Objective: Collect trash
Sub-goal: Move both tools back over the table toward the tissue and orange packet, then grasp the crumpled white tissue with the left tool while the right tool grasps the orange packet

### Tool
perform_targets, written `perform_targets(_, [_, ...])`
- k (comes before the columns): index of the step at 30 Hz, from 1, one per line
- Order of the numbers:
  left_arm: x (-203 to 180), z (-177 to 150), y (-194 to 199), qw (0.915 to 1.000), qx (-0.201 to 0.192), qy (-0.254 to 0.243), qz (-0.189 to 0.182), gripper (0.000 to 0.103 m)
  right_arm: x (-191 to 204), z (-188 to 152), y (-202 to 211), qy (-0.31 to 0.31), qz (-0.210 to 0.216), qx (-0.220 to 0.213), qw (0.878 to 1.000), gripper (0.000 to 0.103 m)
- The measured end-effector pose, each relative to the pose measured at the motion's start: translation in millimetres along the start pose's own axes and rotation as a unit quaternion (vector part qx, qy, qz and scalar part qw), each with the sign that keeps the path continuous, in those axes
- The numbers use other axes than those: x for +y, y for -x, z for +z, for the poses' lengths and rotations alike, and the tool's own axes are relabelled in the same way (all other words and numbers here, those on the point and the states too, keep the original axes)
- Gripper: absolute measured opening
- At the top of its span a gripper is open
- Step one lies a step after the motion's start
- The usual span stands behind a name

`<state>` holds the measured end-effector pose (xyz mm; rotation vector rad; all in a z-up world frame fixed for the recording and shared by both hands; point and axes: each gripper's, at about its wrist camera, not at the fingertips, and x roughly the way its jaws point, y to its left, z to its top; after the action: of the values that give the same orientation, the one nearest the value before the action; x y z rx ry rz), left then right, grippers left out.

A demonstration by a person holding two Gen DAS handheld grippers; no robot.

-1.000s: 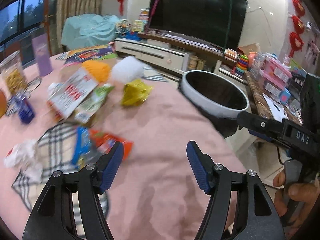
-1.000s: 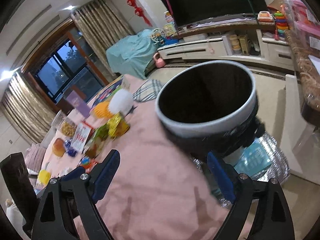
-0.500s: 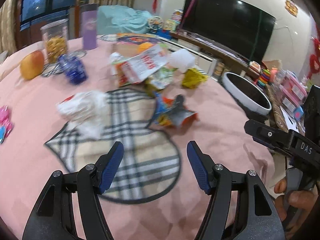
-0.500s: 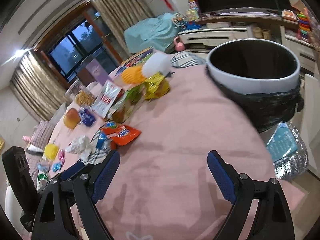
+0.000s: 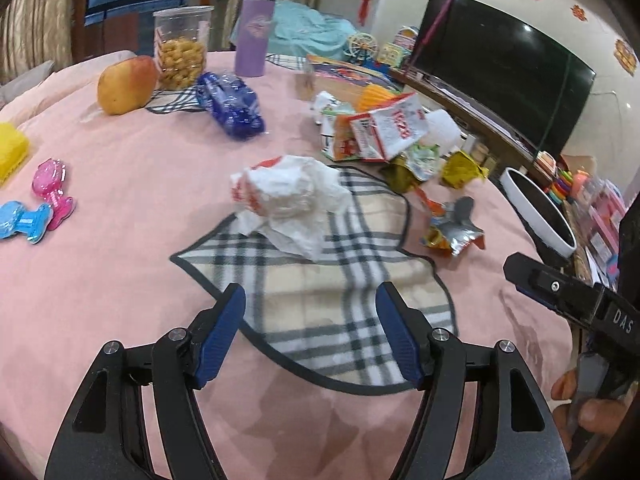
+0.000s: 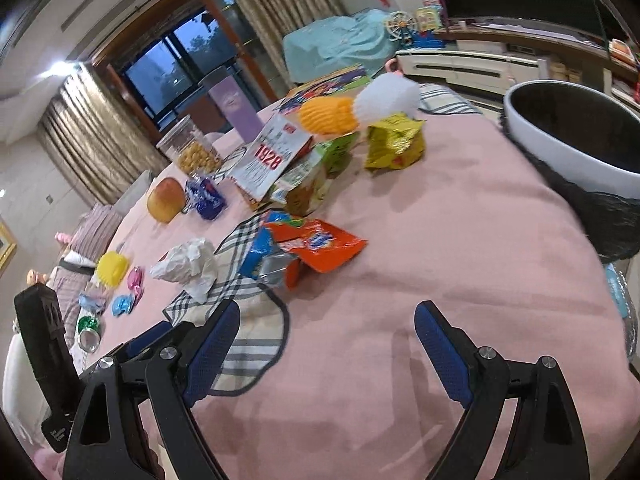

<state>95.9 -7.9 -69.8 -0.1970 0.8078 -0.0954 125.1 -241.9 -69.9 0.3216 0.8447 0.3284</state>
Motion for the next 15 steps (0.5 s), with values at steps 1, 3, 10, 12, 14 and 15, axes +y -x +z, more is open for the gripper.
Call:
perform_targets(1, [2,1,-1,1.0,0.0,0.001,0.001,0.072,2,1,-3,0.003,0.001,0.002,1.0,0.09])
perform_targets(3, [5,4,-3,1.0,0.001,0.004,0.004,0.073,5,2,-7,0.009,0.0,0.004,1.0,0.09])
perform_targets(10, [19,25,-17,0.9998,0.003,0.017,0.008,0.074,15,14,-29,0.022,-0.004,0.016,1.0,0.09])
perform_targets(12, [21,32,-24,0.9998,0.004,0.019,0.007,0.074,17,18,-35,0.03,-0.006,0.019,0.999,0.09])
perform_targets(14, [22,39,-31,0.9998,0.008,0.02,0.005,0.075,20,22,-41,0.036,-0.011,0.023,0.999,0.09])
perform_targets(15, [23,41,-35,0.9998,0.007,0.02,0.004,0.074,21,24,-44,0.038,-0.013,0.024,0.999,0.09])
